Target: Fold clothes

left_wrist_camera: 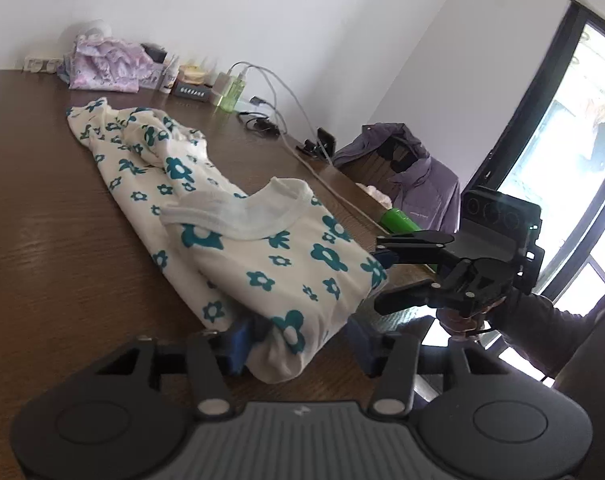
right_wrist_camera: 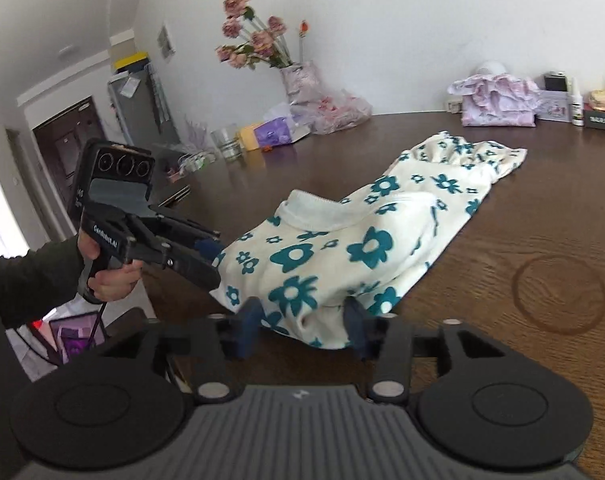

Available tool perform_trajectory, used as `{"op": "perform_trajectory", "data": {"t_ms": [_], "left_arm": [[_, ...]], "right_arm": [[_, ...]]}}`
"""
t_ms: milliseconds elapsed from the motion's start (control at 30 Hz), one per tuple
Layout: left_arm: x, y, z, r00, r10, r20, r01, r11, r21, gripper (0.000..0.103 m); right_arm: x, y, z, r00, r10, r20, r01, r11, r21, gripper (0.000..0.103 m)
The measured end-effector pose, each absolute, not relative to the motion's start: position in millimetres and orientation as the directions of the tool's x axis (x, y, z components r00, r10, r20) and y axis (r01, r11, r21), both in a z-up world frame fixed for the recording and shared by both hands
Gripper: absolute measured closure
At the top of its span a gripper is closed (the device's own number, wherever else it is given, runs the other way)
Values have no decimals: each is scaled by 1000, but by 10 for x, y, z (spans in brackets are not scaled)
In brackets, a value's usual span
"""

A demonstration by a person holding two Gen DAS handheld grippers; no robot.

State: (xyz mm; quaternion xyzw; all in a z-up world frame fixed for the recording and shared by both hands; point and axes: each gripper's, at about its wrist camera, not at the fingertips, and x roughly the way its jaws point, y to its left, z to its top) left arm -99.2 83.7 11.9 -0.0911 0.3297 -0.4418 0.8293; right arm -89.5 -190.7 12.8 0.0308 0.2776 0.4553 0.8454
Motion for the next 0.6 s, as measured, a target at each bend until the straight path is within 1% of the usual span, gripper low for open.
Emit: {"op": "perform_trajectory", "data": {"t_ms": [33, 100, 133, 167, 200, 233, 267, 300, 333, 400, 500, 533, 567, 600], "left_arm": [[-1047, 811, 127, 388, -793, -469, 697, 586, -414, 37], [-1119, 712, 132, 392, -765, -512, 737, 594, -323, 39], [-1135, 667, 124, 404, -739, -540, 744, 609, -276, 50], [-1130, 635, 115, 421, -711, -563, 735, 632, -248, 71], [-1091, 644, 113, 431, -693, -578, 713, 654, -253, 81], [-1029, 698, 116, 419, -697, -583, 686, 663, -299, 83], [-985, 763, 115, 401, -706, -584, 663, 664, -347, 85], [-982, 809, 109, 395, -706, -587, 651, 666, -363, 85], [-1007, 835, 103, 395, -704, -590, 648, 669, -365, 86], [-1044, 888, 88, 380, -714, -588, 628, 666, -403, 86], [-1072, 1015, 64, 358, -734, -578, 566, 663, -491, 86], [-1096, 1062, 61, 360, -733, -577, 544, 668, -508, 88], [-1137, 1099, 58, 370, -720, -587, 529, 683, -504, 89], [-1183, 1131, 50, 379, -708, -596, 519, 695, -497, 92]], "right_arm": [[-889, -1887, 114, 408, 800, -441, -773, 559, 300, 48], [-849, -1817, 87, 371, 812, -450, -790, 530, 307, 49], [-838, -1786, 76, 359, 806, -470, -796, 528, 297, 55], [-828, -1754, 66, 349, 798, -492, -800, 527, 286, 60], [-819, -1723, 56, 339, 789, -513, -805, 525, 275, 76], [-816, -1721, 59, 346, 773, -532, -803, 537, 258, 86], [-803, -1751, 74, 327, 773, -543, -795, 536, 284, 89], [-796, -1795, 92, 315, 777, -544, -784, 537, 312, 95], [-807, -1838, 107, 316, 777, -544, -775, 542, 325, 97], [-881, -1867, 101, 313, 762, -567, -770, 553, 318, 99], [-979, -1906, 70, 305, 764, -568, -745, 563, 358, 99], [-1003, -1913, 66, 306, 765, -567, -735, 568, 370, 99], [-1031, -1914, 71, 316, 760, -569, -732, 576, 364, 99], [-1038, -1928, 78, 321, 757, -569, -723, 584, 369, 99]]}}
